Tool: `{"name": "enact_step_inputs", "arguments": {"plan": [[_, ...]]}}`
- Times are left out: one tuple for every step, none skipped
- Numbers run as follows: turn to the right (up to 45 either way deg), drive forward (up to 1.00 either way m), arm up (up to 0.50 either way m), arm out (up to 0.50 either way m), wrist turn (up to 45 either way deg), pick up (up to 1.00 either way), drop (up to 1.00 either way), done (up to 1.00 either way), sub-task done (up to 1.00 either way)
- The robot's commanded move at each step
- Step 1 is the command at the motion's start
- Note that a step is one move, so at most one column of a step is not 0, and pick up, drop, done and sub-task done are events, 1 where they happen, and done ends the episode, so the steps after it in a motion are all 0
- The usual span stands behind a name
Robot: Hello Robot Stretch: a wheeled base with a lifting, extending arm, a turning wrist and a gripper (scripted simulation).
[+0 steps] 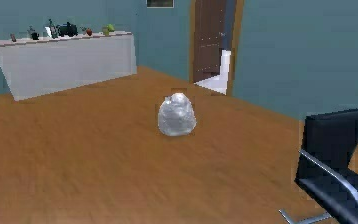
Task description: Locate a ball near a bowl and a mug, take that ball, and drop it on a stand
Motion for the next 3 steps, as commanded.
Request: {"name": "enact_step_inputs", "arguments": {"plan": [[15.0,0.0,0.0,0.0,0.0,0.0,0.0,0.0,0.0],[0.0,0.5,0.0,0.0,0.0,0.0,0.0,0.0,0.0],[0.0,0.9,0.0,0.0,0.0,0.0,0.0,0.0,0.0]]}}
